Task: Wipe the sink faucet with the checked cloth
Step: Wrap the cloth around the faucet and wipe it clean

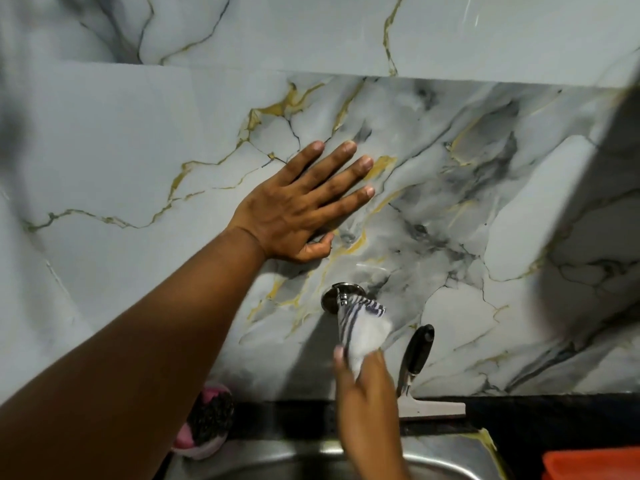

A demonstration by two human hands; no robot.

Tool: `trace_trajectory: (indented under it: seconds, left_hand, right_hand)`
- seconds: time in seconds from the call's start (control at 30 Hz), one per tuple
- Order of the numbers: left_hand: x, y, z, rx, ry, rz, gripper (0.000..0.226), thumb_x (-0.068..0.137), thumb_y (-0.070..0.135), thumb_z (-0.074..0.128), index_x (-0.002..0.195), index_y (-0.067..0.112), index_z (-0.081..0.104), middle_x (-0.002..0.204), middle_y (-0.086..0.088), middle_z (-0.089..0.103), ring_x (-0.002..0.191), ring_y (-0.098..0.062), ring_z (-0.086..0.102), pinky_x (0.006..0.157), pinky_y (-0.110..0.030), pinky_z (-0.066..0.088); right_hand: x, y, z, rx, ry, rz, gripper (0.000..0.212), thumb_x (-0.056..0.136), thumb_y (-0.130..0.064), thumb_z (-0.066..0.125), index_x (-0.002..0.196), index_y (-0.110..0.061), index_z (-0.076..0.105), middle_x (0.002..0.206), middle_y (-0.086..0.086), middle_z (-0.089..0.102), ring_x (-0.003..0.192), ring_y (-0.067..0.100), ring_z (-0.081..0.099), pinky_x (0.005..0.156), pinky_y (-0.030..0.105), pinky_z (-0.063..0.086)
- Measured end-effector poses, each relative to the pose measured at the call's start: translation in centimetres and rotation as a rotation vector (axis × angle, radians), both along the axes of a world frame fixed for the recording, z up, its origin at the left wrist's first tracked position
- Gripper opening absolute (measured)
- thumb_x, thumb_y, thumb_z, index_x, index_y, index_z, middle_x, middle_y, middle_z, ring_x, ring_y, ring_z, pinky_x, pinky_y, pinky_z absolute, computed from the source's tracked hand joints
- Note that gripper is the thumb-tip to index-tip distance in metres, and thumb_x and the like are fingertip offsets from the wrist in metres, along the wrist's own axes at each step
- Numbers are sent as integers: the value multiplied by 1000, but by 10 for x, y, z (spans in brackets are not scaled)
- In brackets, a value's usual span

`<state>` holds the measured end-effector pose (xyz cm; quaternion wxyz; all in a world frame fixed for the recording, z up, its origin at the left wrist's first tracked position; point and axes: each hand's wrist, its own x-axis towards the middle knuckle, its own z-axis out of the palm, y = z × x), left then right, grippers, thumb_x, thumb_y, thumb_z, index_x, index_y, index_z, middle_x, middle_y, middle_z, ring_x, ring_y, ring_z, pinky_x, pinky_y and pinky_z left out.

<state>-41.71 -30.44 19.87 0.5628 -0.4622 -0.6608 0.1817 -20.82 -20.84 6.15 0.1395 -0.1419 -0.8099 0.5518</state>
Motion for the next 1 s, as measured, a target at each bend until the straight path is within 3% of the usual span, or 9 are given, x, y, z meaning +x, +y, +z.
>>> trace_trajectory:
  seconds: [0.1, 0.2, 0.3, 0.5, 0.63, 0.73, 0.83, 0.9, 1.0]
  left_hand:
    - [1, 0, 1, -5, -3, -8, 81, 86, 45, 48, 159, 18, 30, 165, -15, 30, 153, -39, 26, 126, -54, 13]
    - [2, 1, 2, -8, 2, -1, 80, 86, 45, 46, 160, 18, 29, 165, -15, 30, 153, -39, 26, 126, -53, 12]
    - [3, 0, 2, -8, -2, 11, 80, 86, 45, 45, 160, 18, 27, 166, -15, 28, 154, -39, 24, 127, -52, 8]
    - [2, 0, 2, -2, 0, 2, 79, 87, 44, 45, 160, 18, 29, 166, -16, 29, 154, -39, 25, 127, -53, 9]
    - [2, 0, 1, -6, -5, 2, 80, 86, 44, 46, 160, 18, 28, 166, -16, 29, 154, -39, 25, 126, -54, 12]
    - [2, 1, 1, -4, -8, -13, 80, 86, 43, 46, 159, 18, 30, 165, -16, 30, 153, -39, 26, 126, -53, 12]
    - [1, 1, 0, 0, -8, -10, 80, 86, 44, 47, 160, 17, 29, 166, -16, 29, 154, -39, 24, 127, -53, 10]
    - [1, 0, 1, -2, 0, -11, 80, 86, 44, 47, 159, 17, 30, 166, -16, 29, 154, -39, 25, 126, -53, 12]
    - [2, 1, 0, -3, -8, -19, 80, 85, 44, 47, 159, 17, 30, 165, -16, 30, 154, -39, 25, 126, -54, 13]
  right_hand:
    - [19, -8, -25, 686, 64, 64, 90, 58, -41, 77, 139, -20, 42, 149, 9, 44, 138, 23, 38, 109, 35, 39]
    - [-12, 1, 4, 718, 122, 74, 78, 70, -14, 57, 145, -22, 37, 161, 4, 22, 150, 20, 14, 122, 35, 25]
    - [-34, 2, 32, 877, 67, 155, 67, 69, -15, 51, 137, -13, 48, 149, 6, 43, 142, 22, 28, 123, 34, 20]
    - [2, -11, -1, 1274, -61, 334, 41, 46, -33, 88, 83, -14, 81, 100, 2, 79, 107, 24, 69, 111, 42, 18]
    - [-38, -4, 41, 1178, -44, 301, 52, 72, -38, 31, 90, -12, 73, 100, 12, 73, 111, 32, 54, 111, 49, 31]
    - [-48, 10, 42, 659, 97, 211, 34, 79, -17, 52, 108, -17, 69, 116, 2, 70, 116, 18, 55, 108, 33, 39]
    - [-24, 17, 11, -178, 56, -40, 40, 90, -20, 60, 130, -19, 59, 122, -3, 69, 115, 13, 61, 94, 18, 47]
    - [-24, 35, 1, -794, -117, 79, 41, 89, -33, 57, 121, -8, 66, 110, 14, 75, 104, 30, 70, 89, 29, 55]
    - [-49, 57, 7, -1140, -325, 244, 50, 88, -39, 51, 112, 0, 70, 107, 25, 73, 97, 39, 70, 93, 50, 51]
